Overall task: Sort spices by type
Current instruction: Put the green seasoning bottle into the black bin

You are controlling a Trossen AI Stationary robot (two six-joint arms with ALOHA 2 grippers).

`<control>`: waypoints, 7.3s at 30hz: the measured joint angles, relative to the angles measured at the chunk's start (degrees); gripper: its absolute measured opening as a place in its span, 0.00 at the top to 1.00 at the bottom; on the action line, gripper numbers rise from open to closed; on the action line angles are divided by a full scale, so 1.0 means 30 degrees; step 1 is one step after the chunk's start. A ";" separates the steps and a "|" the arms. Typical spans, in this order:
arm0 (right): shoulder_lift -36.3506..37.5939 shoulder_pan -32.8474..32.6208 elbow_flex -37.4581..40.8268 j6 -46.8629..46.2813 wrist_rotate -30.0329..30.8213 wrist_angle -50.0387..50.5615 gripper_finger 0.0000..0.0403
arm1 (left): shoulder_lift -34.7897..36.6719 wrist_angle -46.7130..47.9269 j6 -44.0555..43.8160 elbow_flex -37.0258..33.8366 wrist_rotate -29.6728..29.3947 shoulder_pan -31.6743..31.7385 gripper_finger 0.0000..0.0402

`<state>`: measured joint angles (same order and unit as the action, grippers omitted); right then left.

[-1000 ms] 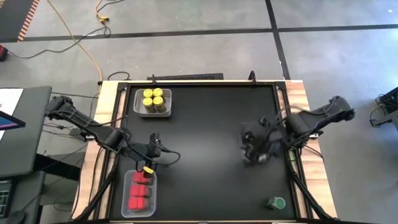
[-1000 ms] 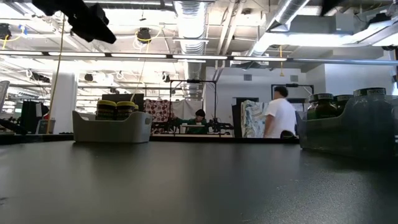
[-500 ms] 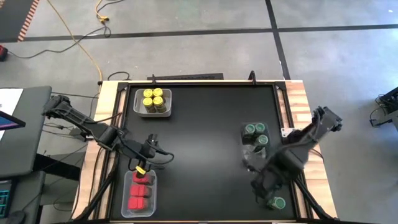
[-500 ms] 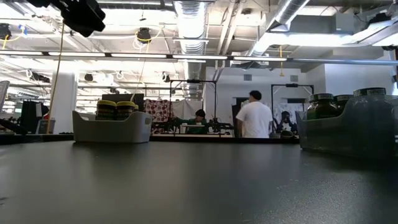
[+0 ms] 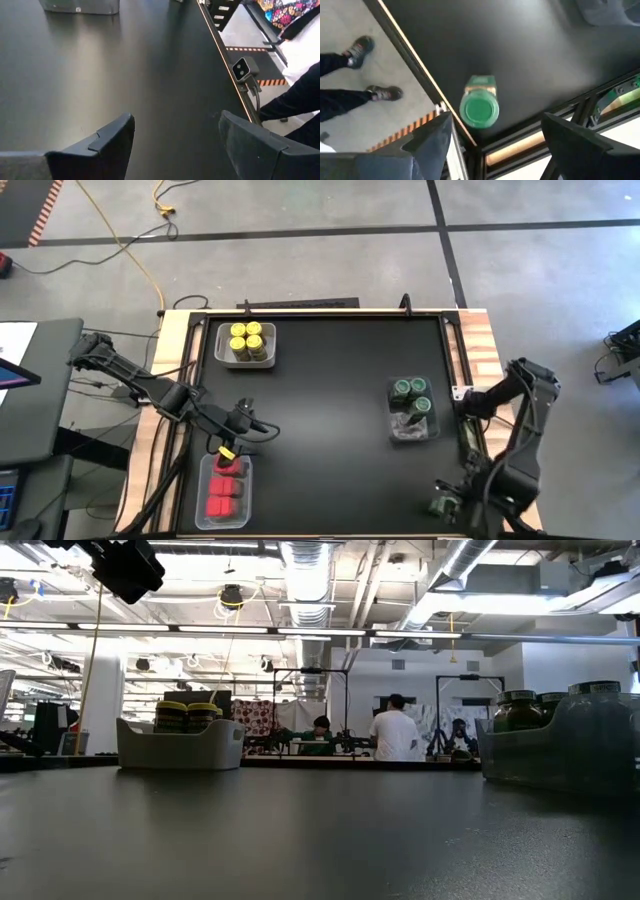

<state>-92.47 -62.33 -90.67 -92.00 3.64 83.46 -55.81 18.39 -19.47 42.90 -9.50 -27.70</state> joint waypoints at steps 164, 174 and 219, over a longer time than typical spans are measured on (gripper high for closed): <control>0.4425 1.8536 0.8647 2.8925 -0.1476 -0.4433 0.46 | -0.0022 -0.0794 -0.0844 0.0022 -0.1333 -0.0007 0.31; 0.4656 1.8591 1.0516 2.9278 -0.1265 -0.6030 0.46 | -0.0022 -0.0816 -0.0436 0.0022 -0.1333 -0.0007 0.31; 0.3223 1.9483 1.1570 3.0658 -0.1699 -0.7132 0.46 | -0.0022 -0.0801 -0.0247 0.0022 -0.1333 -0.0004 0.31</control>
<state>-82.81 -3.88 -55.96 -0.02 -1.45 62.06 -55.88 15.99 -20.21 42.96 -13.50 -27.72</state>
